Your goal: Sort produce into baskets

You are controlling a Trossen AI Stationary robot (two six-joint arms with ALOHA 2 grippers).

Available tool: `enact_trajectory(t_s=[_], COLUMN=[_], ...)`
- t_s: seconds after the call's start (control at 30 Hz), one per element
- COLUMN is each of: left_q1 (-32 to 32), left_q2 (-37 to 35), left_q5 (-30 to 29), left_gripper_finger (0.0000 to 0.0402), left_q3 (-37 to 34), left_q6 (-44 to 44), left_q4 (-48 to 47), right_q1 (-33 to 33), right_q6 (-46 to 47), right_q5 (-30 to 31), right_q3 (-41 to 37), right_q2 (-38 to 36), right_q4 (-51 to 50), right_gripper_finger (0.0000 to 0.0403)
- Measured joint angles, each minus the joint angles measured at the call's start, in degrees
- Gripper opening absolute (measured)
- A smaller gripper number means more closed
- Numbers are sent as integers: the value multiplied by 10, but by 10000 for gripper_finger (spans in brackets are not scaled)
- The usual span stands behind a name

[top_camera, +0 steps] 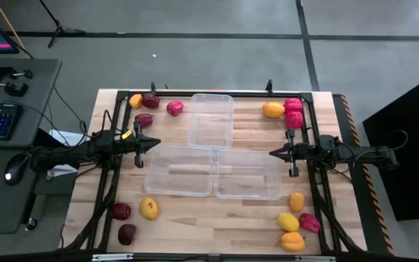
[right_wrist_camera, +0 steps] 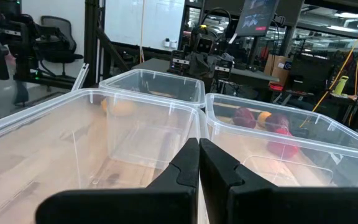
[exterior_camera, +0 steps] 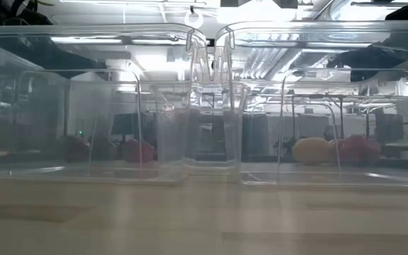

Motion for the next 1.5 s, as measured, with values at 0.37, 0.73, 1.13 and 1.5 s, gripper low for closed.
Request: enact_trajectory(t_s=[0.37,0.73,1.13,1.5], left_q1=[-3,-6,67,250], left_q2=[0,126,491,693], left_q5=[7,-93,-300,-205], left_gripper_finger=[1,1,94,259], left_q3=[0,145,650,736], left_q6=[-100,-206,-172,-196], left_q4=[96,251,-387,-712], right_q1=[0,0,0,0], right_q6=[0,0,0,0], right_q5=[0,0,0,0], right_q3=[0,0,0,0], right_q2=[0,0,0,0], right_q4=[0,0,0,0], right_gripper_finger=[0,0,0,0])
